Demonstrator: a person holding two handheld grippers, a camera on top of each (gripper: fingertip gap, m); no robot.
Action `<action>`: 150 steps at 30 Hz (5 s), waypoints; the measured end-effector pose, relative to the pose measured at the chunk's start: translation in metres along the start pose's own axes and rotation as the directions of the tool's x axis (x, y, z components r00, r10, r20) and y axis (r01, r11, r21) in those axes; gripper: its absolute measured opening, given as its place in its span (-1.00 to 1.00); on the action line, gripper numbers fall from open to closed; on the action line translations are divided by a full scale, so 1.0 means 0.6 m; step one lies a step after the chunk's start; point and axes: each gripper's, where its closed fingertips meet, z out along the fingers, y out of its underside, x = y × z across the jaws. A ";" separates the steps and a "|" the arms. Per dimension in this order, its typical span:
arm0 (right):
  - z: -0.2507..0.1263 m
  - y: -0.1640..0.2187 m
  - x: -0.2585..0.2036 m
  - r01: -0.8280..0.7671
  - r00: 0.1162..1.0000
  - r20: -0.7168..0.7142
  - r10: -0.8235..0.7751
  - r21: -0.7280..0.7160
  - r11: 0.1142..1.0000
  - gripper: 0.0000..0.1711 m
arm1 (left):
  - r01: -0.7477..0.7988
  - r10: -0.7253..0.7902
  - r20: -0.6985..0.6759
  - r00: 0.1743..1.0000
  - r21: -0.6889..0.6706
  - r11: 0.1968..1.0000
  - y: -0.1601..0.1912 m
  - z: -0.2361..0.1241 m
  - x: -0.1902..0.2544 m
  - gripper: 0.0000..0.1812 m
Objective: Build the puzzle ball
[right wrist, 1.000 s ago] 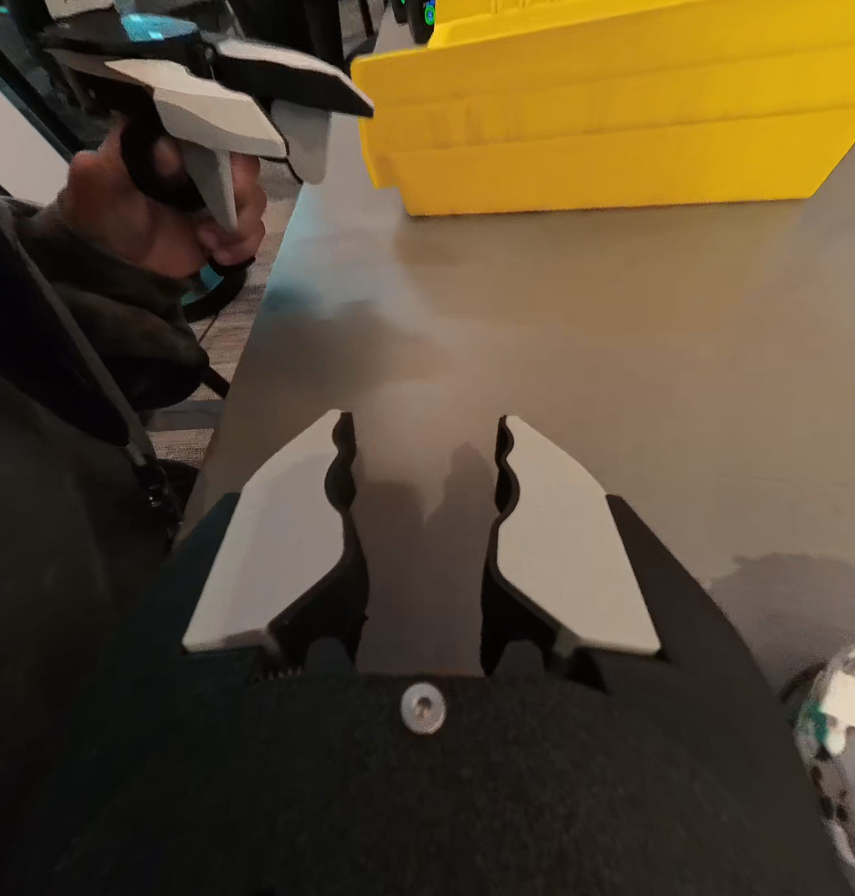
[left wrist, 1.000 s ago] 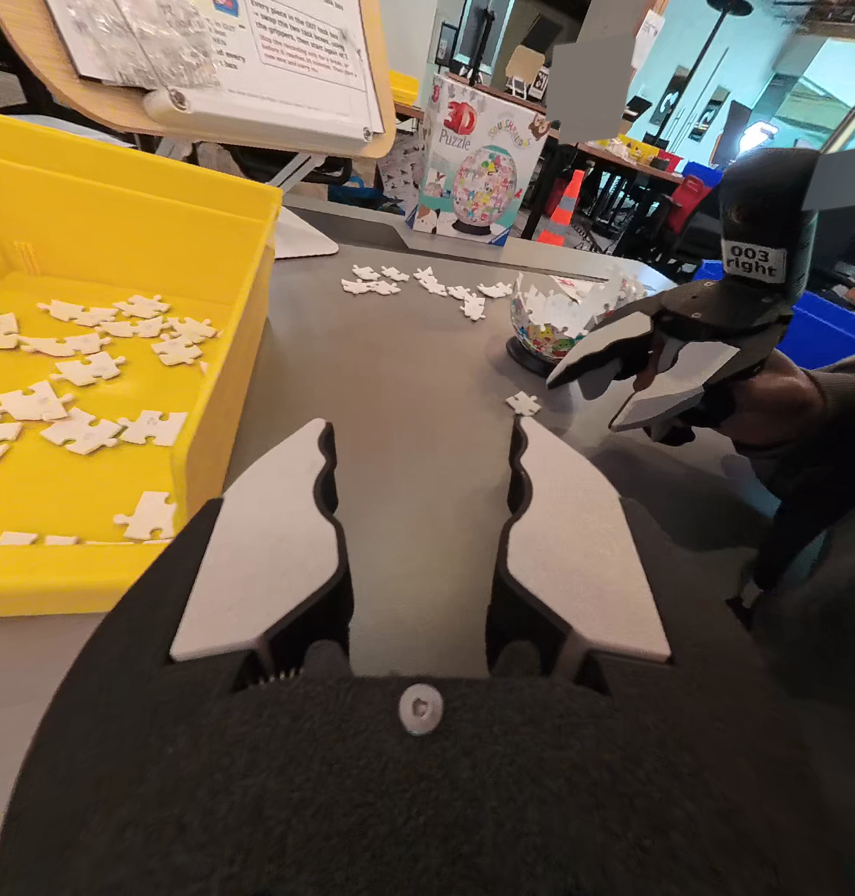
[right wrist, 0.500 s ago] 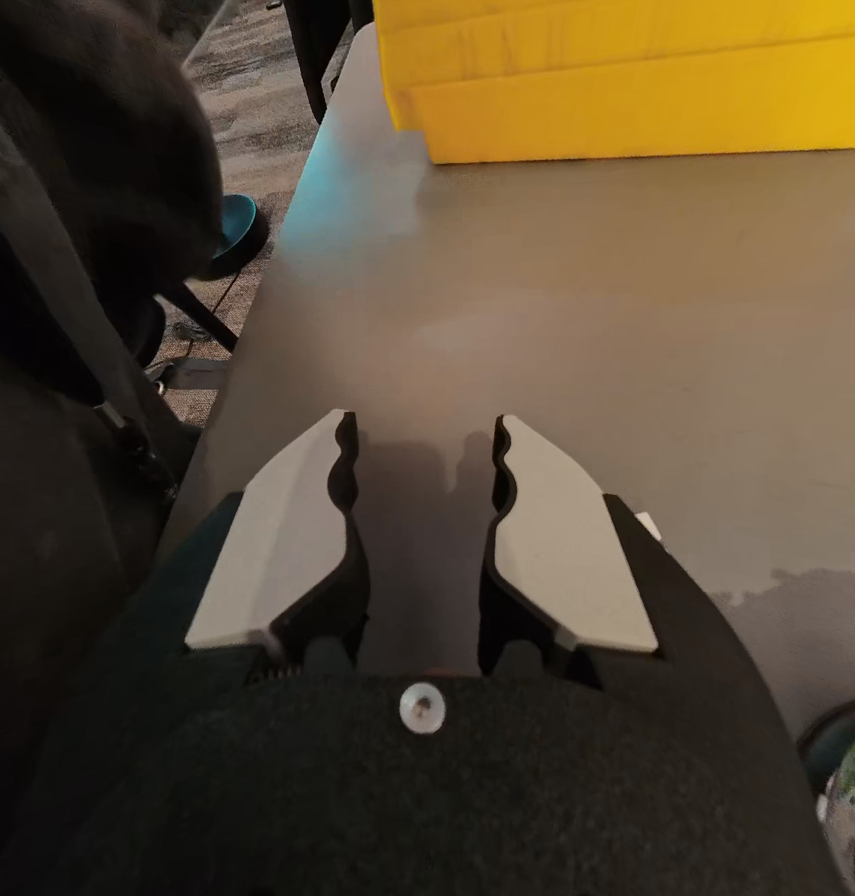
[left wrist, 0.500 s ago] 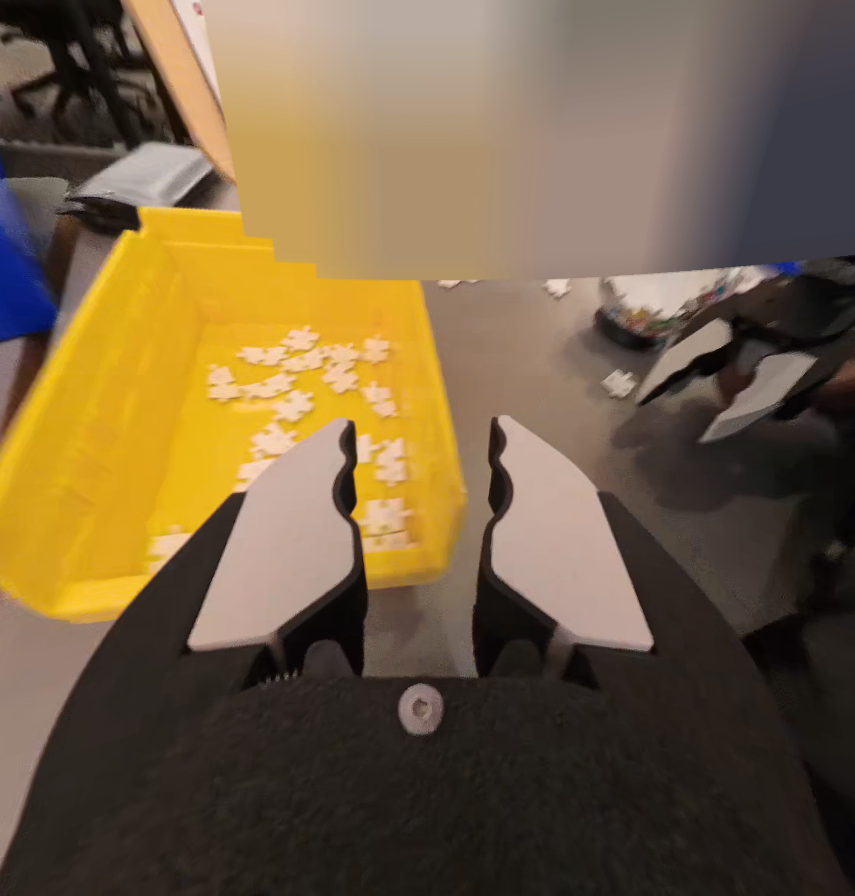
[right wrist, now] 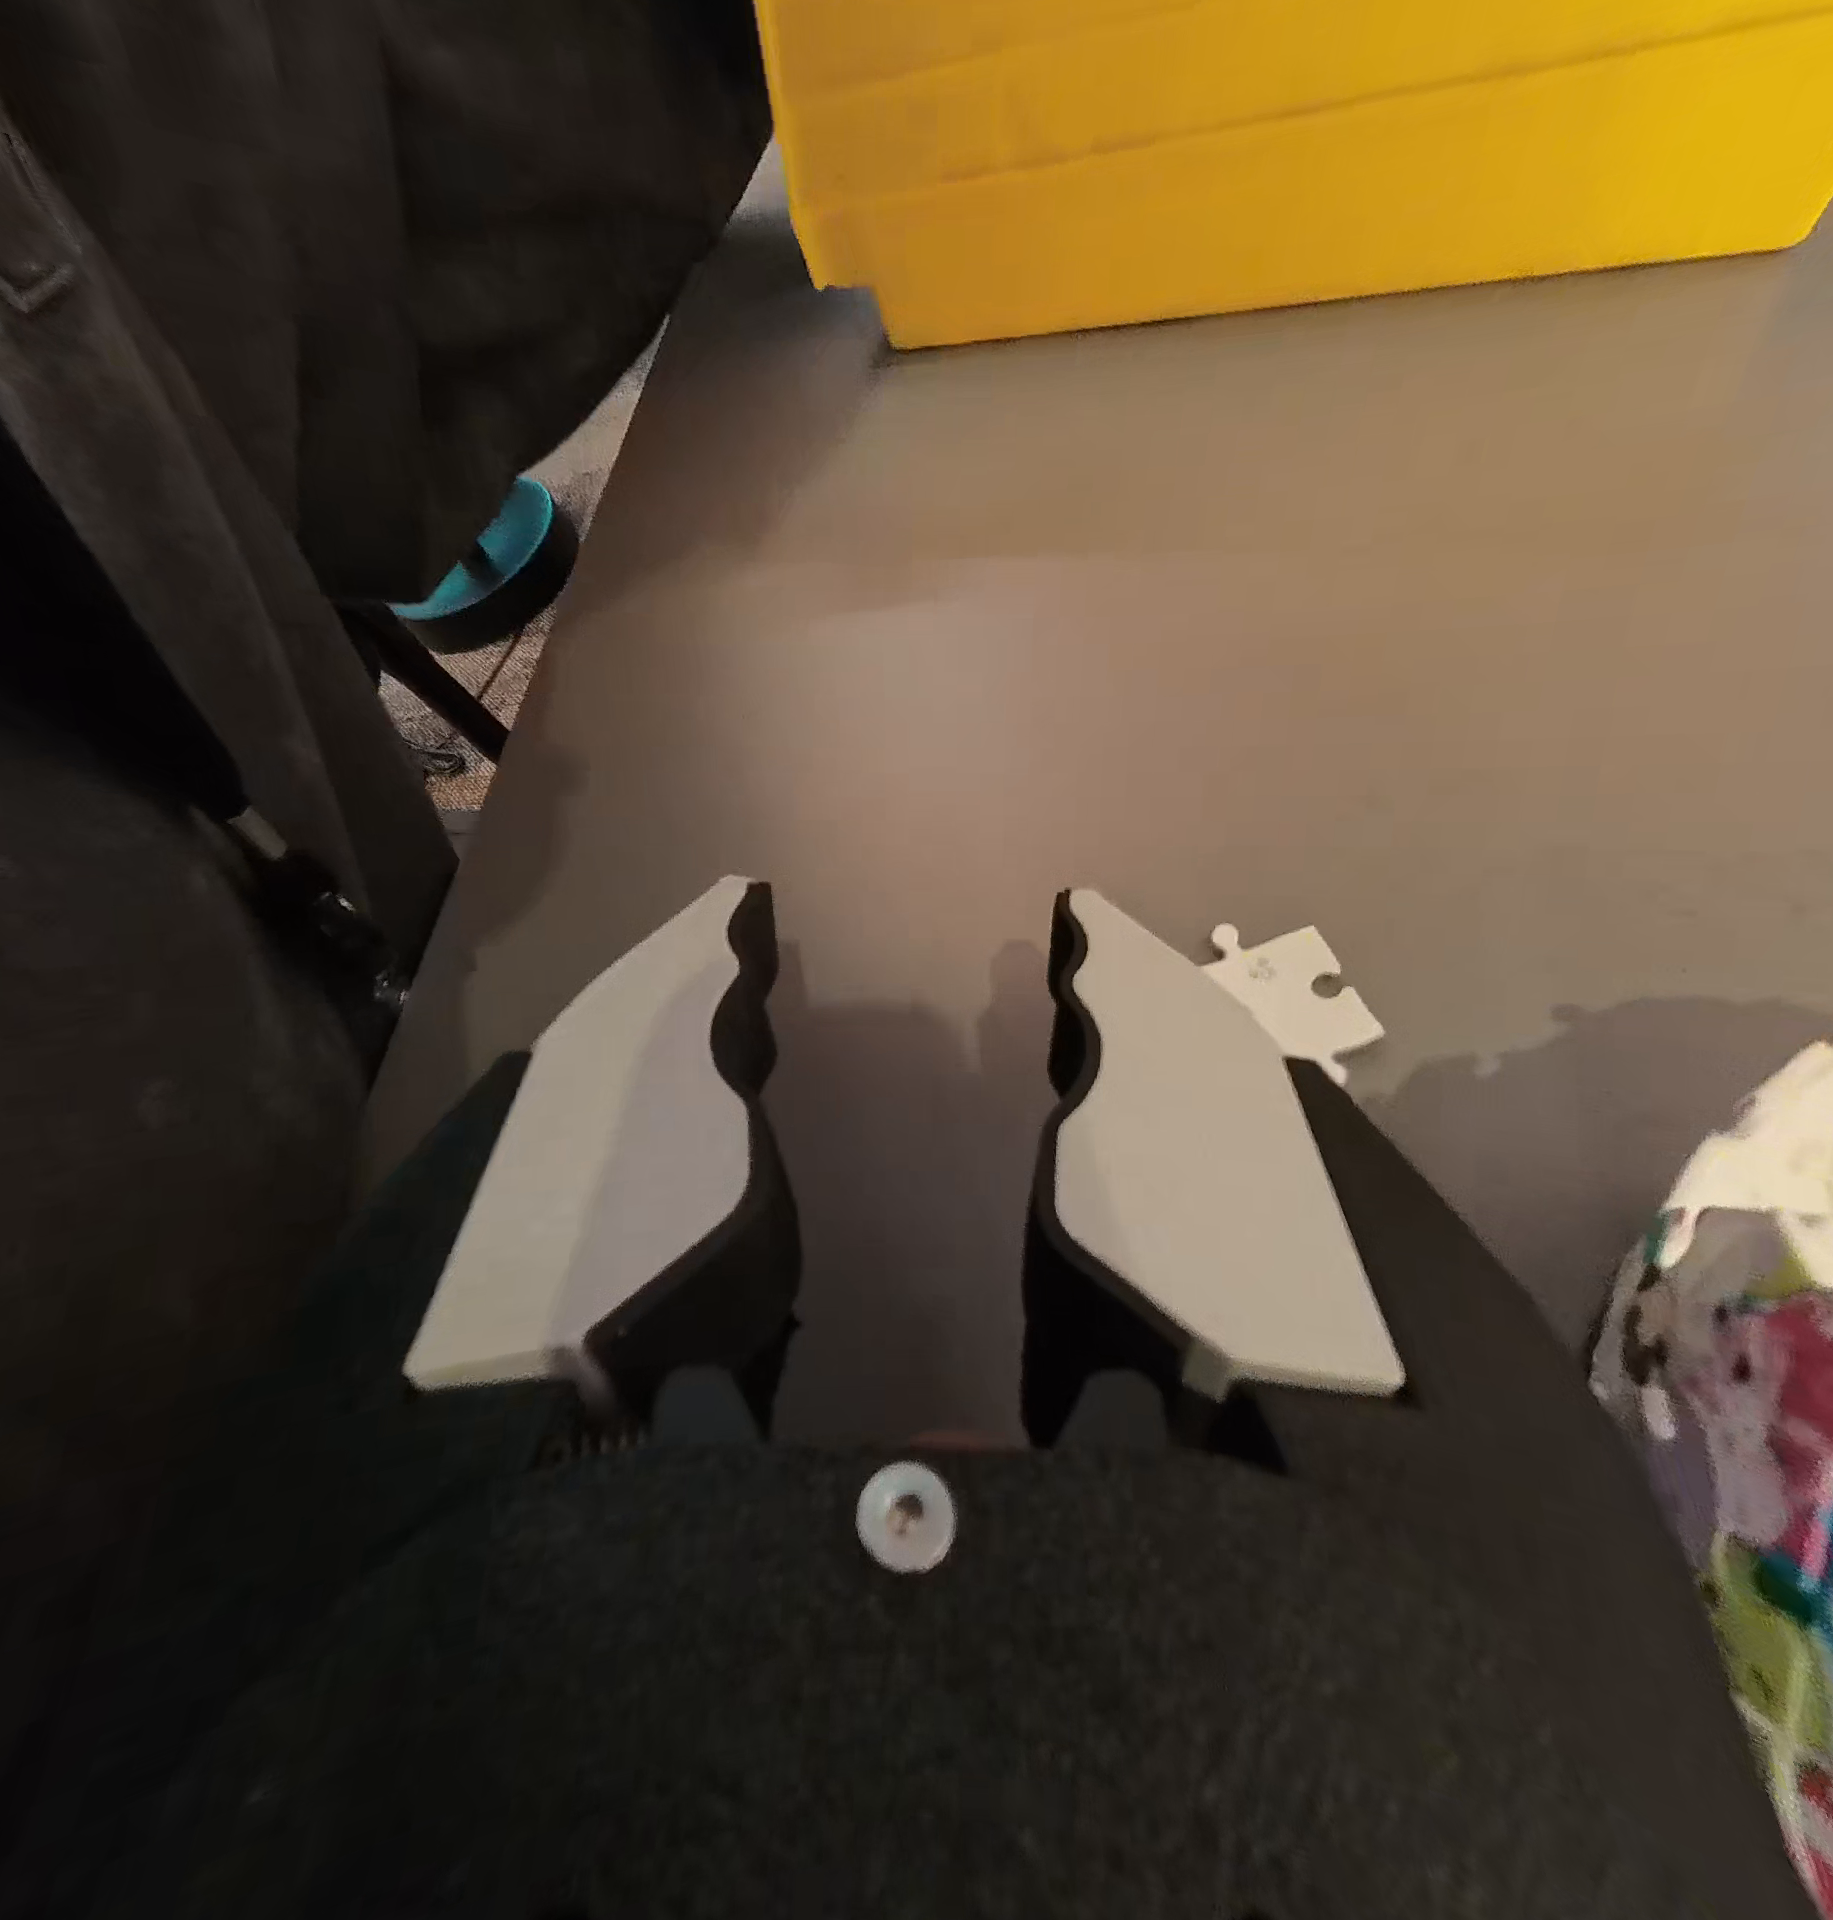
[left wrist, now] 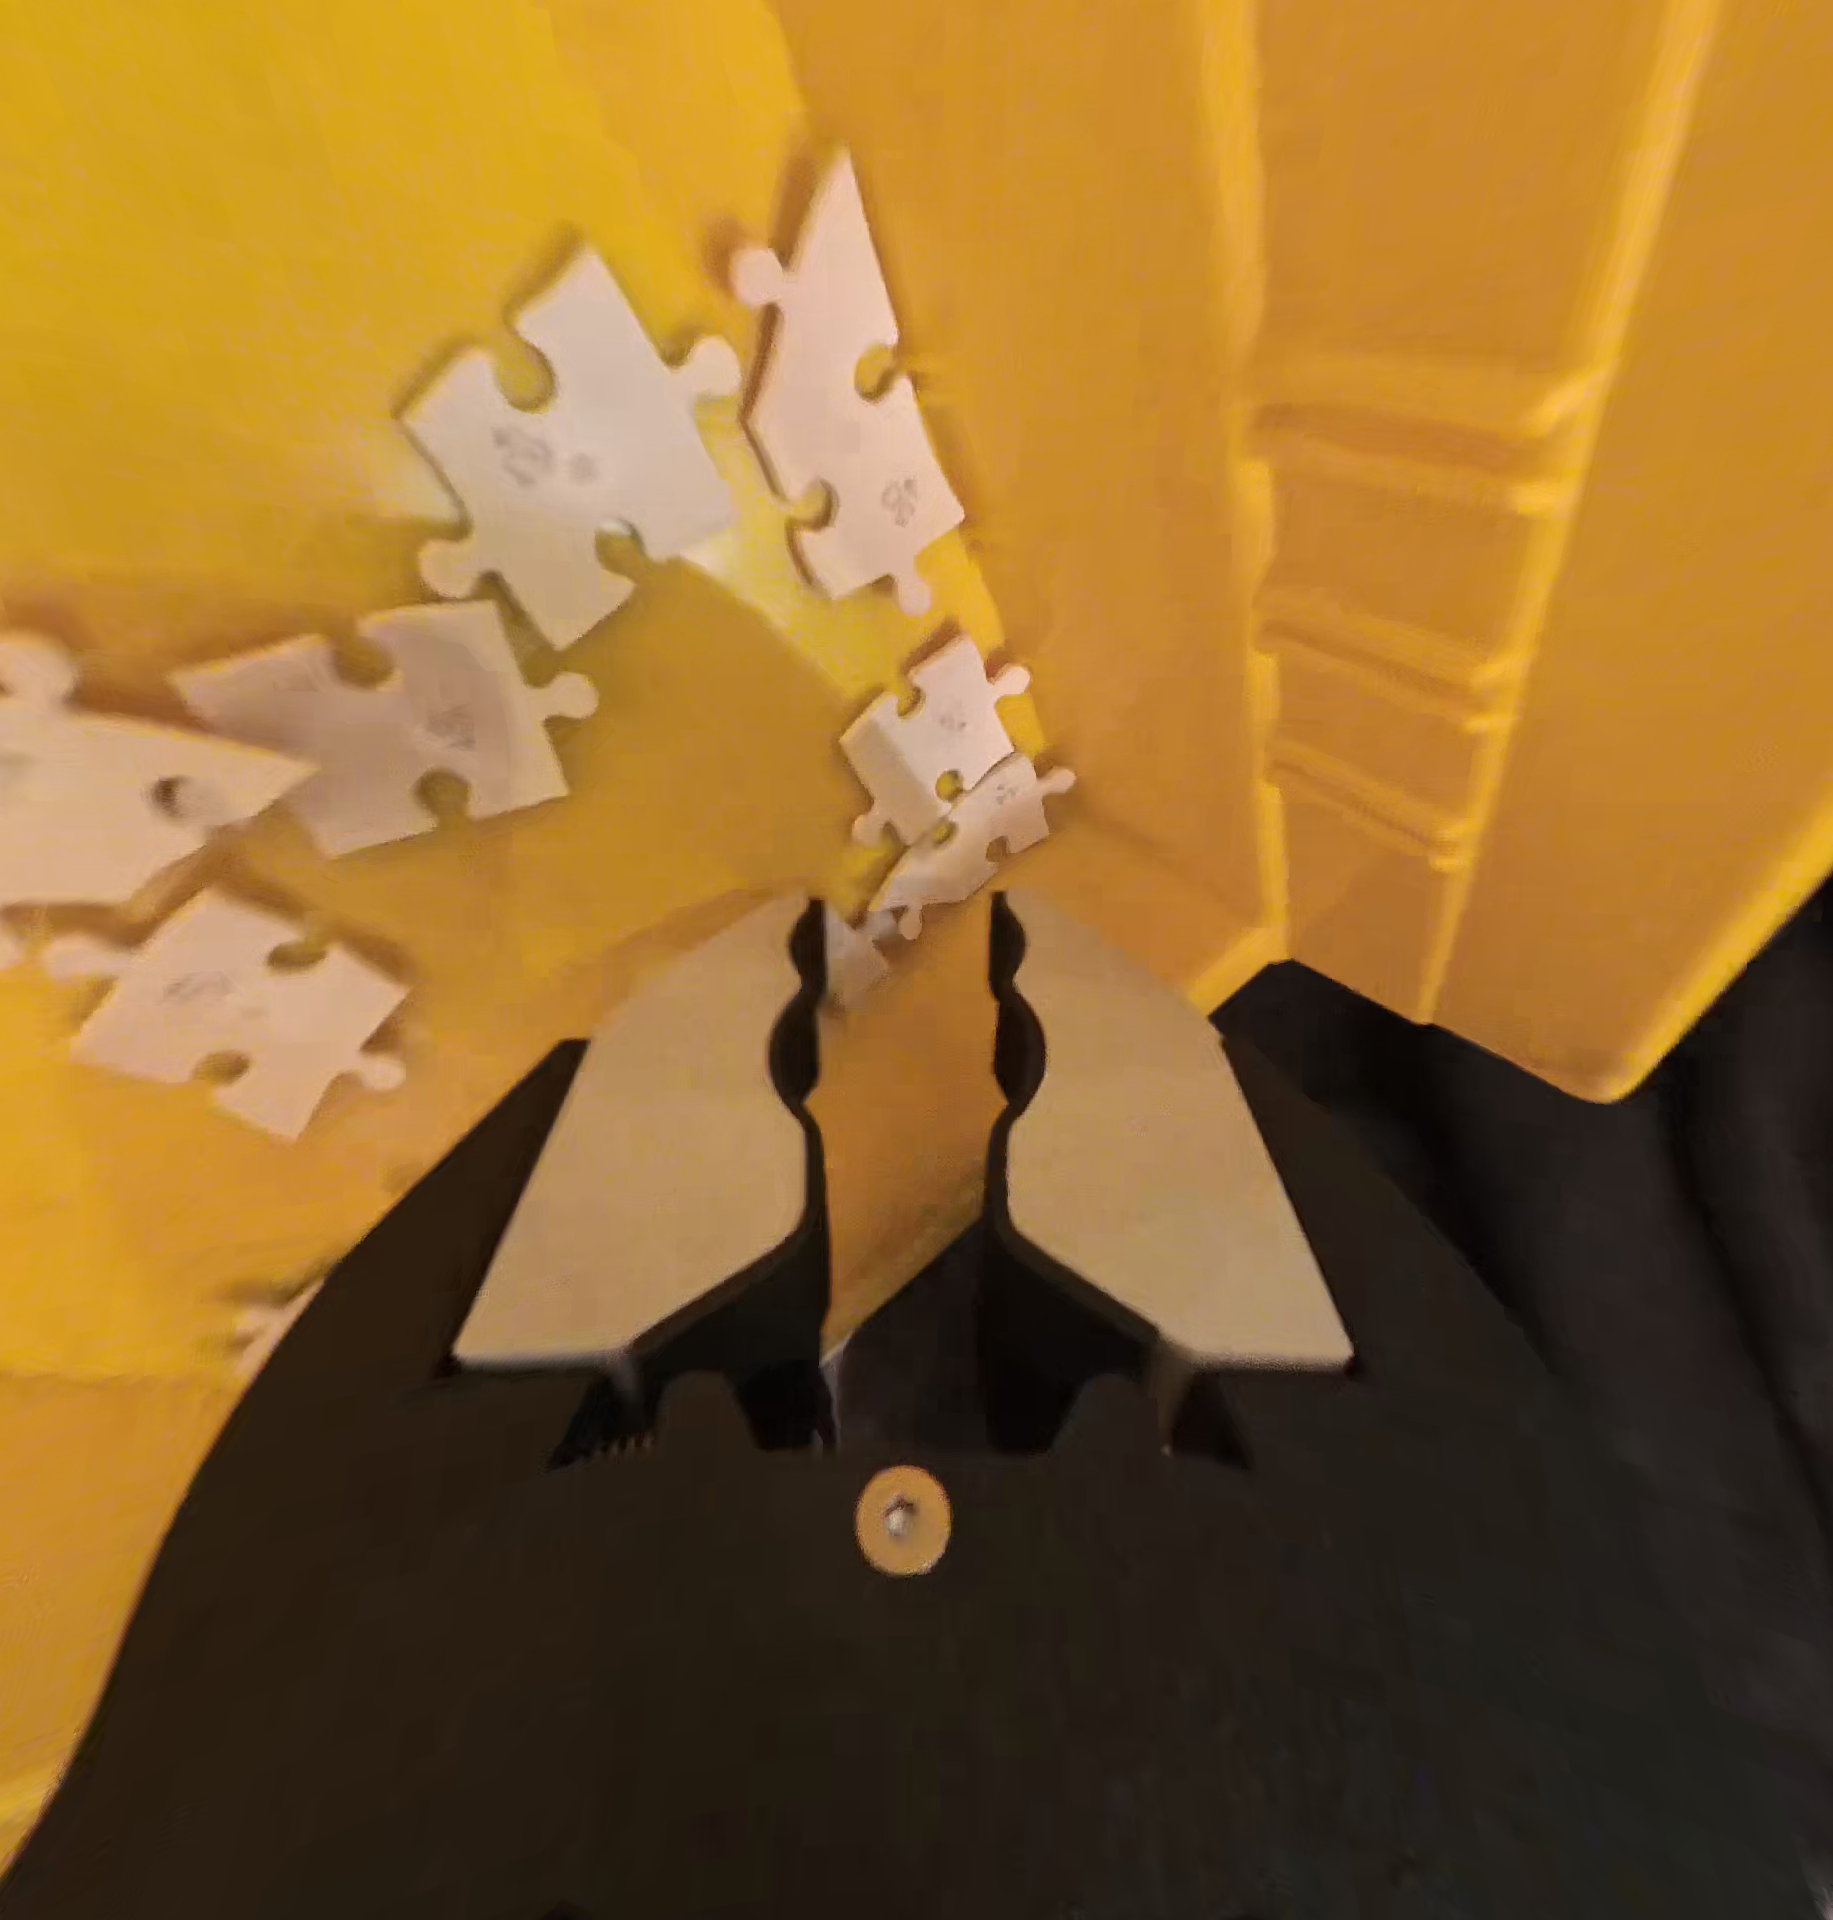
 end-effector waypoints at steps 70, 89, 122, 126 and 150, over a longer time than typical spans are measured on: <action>-0.033 -0.099 -0.032 0.144 0.976 -0.176 -0.130 0.071 0.987 -0.72 | 0.137 -0.026 -0.138 0.990 0.989 -0.051 -0.214 -0.221 0.317 -0.99; -0.111 0.049 -0.042 0.134 0.966 -0.229 -0.117 0.057 0.989 -0.66 | 0.657 -0.530 -0.640 0.557 0.729 -0.190 -0.343 0.069 0.204 -0.99; -0.106 0.040 -0.017 0.120 0.943 -0.307 -0.128 -0.046 0.992 -0.58 | -0.358 -0.604 0.204 0.770 0.922 -0.145 0.003 -0.189 0.218 -0.39; -0.083 0.047 -0.029 0.070 0.958 -0.273 -0.089 -0.081 0.994 -0.58 | -0.380 -0.607 0.228 0.762 0.915 -0.133 0.043 -0.213 0.179 -0.36; -0.066 0.055 -0.001 0.013 0.962 -0.268 -0.053 -0.149 0.989 -0.58 | -0.198 -0.487 0.305 0.818 0.945 0.259 -0.057 -0.233 0.024 -0.29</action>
